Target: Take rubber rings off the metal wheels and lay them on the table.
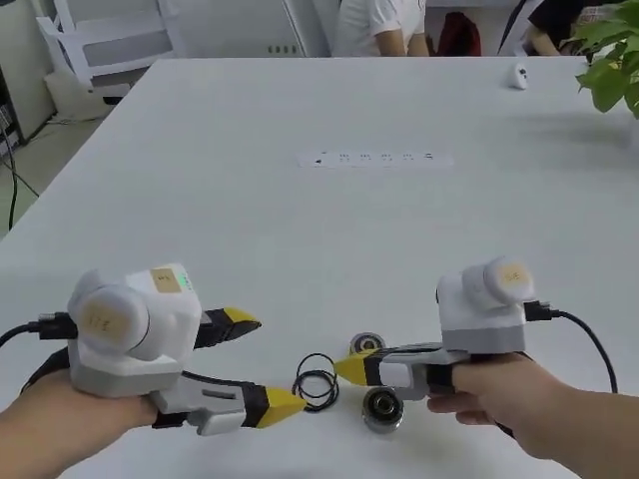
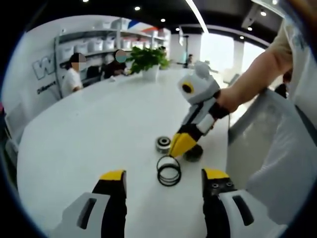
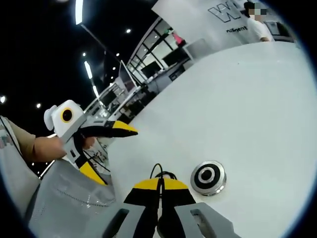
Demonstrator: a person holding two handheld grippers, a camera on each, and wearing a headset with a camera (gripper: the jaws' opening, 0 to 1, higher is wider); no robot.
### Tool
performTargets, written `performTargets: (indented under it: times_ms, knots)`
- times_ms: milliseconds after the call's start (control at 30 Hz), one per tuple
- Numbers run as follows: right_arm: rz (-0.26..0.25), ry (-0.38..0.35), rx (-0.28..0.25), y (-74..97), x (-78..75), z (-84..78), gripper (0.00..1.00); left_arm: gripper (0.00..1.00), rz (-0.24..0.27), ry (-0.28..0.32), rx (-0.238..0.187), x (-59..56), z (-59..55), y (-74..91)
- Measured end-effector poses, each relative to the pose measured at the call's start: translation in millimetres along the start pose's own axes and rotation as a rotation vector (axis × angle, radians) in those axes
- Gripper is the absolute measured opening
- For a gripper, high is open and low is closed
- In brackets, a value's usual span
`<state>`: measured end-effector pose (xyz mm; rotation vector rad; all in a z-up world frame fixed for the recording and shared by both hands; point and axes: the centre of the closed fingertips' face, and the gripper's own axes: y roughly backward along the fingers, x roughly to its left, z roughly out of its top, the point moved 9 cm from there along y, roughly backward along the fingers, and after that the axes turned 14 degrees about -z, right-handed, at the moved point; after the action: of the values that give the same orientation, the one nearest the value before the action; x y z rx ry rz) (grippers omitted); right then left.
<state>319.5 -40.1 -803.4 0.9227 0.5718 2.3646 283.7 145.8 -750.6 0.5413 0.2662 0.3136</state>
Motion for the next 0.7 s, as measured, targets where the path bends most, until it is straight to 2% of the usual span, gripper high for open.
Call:
performTargets:
  times_ms: [367, 700]
  knots:
    - [-0.017, 0.001, 0.032, -4.3, -2.8, -5.0, 0.00, 0.62, -0.002, 0.014, 0.003, -1.2, -3.7, -0.5]
    - [-0.039, 0.000, 0.040, -4.7, -6.3, -6.7, 0.00, 0.62, -0.006, 0.017, 0.012, -2.4, -4.4, -1.5]
